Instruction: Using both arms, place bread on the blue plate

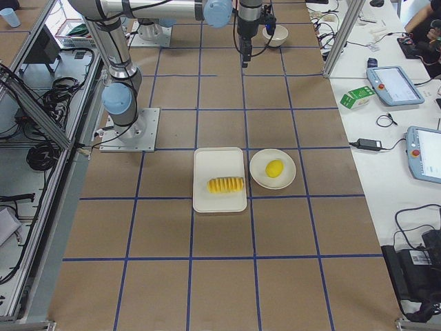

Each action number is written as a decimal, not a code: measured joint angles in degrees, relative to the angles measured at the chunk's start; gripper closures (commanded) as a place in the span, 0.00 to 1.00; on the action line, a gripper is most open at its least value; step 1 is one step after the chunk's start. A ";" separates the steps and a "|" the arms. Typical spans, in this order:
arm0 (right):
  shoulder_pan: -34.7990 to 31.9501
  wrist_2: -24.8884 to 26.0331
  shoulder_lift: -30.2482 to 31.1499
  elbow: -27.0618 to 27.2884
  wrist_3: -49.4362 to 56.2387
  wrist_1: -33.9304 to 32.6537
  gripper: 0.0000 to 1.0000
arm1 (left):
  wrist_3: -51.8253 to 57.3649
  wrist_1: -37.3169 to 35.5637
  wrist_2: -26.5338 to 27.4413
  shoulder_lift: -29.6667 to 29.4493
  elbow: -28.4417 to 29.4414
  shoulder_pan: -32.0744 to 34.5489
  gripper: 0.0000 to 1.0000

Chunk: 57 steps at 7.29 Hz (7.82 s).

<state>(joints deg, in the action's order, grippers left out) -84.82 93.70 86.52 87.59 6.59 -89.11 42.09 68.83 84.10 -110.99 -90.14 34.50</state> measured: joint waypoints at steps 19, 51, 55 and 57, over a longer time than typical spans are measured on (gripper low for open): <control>40.49 0.27 -21.79 18.36 41.34 -37.85 0.00 | -0.52 0.52 10.11 -2.19 1.90 -0.77 1.00; 8.14 -11.22 -12.26 12.50 1.78 -26.26 0.66 | -73.74 -26.87 -4.63 -1.57 -18.83 66.28 0.00; -6.31 -12.67 -15.24 9.92 -15.21 -30.15 0.66 | -66.17 -16.93 -2.55 0.88 -11.29 59.32 0.00; -11.33 -14.94 -19.70 8.92 -24.12 -34.40 0.65 | -60.20 -2.76 2.88 3.41 -3.06 54.76 0.00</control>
<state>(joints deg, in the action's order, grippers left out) -96.14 78.76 66.82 96.51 -17.53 -123.51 -18.11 66.07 86.98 -107.58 -93.20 89.26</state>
